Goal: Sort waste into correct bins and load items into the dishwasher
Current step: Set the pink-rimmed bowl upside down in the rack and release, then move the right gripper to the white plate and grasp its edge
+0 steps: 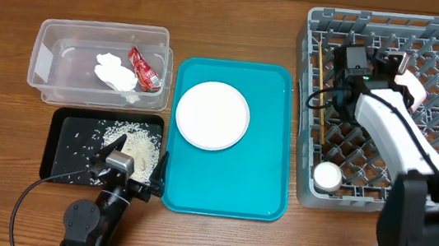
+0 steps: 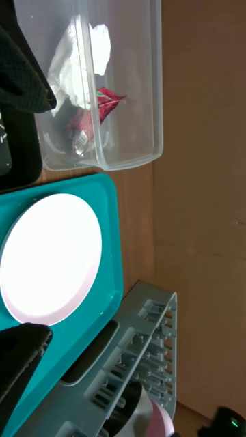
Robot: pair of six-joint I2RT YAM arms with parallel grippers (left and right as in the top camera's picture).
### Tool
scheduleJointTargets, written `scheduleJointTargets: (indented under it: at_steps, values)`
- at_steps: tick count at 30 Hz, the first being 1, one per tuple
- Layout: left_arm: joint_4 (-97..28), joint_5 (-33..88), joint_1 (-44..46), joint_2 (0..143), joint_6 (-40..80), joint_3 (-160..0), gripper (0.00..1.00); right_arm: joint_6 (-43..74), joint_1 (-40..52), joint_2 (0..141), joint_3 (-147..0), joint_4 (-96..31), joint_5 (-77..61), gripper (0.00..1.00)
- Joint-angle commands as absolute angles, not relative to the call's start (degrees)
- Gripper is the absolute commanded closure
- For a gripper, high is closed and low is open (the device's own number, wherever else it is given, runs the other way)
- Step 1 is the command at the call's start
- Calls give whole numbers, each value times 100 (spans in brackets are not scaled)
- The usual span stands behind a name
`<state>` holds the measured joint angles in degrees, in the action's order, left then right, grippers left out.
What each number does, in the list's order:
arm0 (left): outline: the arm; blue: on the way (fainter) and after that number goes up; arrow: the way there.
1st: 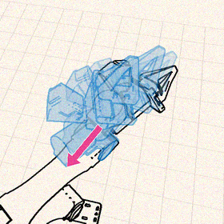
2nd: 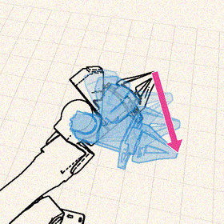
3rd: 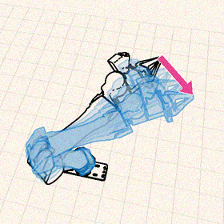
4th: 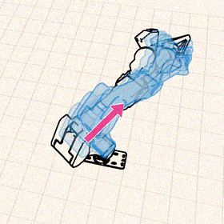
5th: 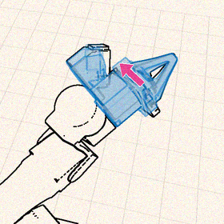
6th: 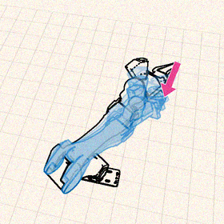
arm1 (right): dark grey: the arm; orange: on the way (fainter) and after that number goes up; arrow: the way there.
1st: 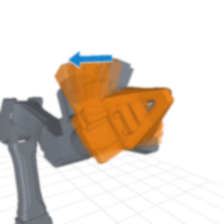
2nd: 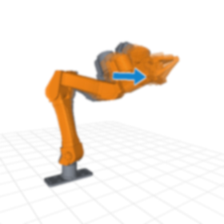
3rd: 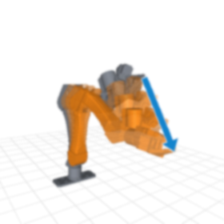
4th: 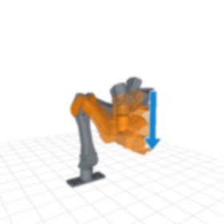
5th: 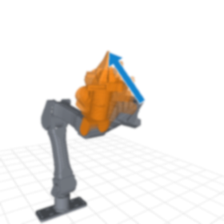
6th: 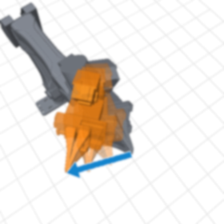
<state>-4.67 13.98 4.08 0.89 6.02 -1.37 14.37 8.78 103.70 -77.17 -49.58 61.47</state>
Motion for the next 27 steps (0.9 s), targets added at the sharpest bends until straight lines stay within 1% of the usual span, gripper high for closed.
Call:
scheduleJointTargets:
  at_steps: [1,5,8,10,12,13,14,15,16,18,21,24,27]
  values:
    - [-443,1446,375,25,681,-93,0,1699,1074,9524,-7741,-5035,5531,69]
    - [-443,1446,375,25,681,-93,0,1699,1372,8860,-7745,-5177,4768,65]
    - [-443,1446,375,27,681,-93,0,1699,1708,8416,-7745,-5417,3968,65]
    - [-443,1446,375,25,681,-93,0,1686,1962,8248,-7745,-5437,3275,62]
    - [-443,1446,375,27,681,-93,0,1531,2213,8173,-7745,-5411,2220,55]
    - [-443,1446,375,25,681,-93,0,1406,2342,8176,-7745,-5384,1444,46]
    - [-443,1446,375,25,681,-93,0,1328,2436,8184,-7732,-5358,740,40]
    - [-443,1446,375,25,681,-93,0,1330,2517,8224,-7703,-5290,91,42]
    - [-443,1446,375,25,679,-93,0,1332,2611,8298,-7673,-5203,-598,48]
    - [-443,1446,375,25,681,-93,0,1406,2808,8525,-7620,-5052,-1400,50]
    - [-443,1446,375,27,681,-93,0,1706,3166,9030,-7609,-4982,-1413,50]
    - [-443,1446,375,27,681,-93,0,2281,3409,9714,-7609,-4901,-489,49]
    - [-445,1446,375,25,681,-93,0,2902,3367,10324,-7609,-4720,156,49]
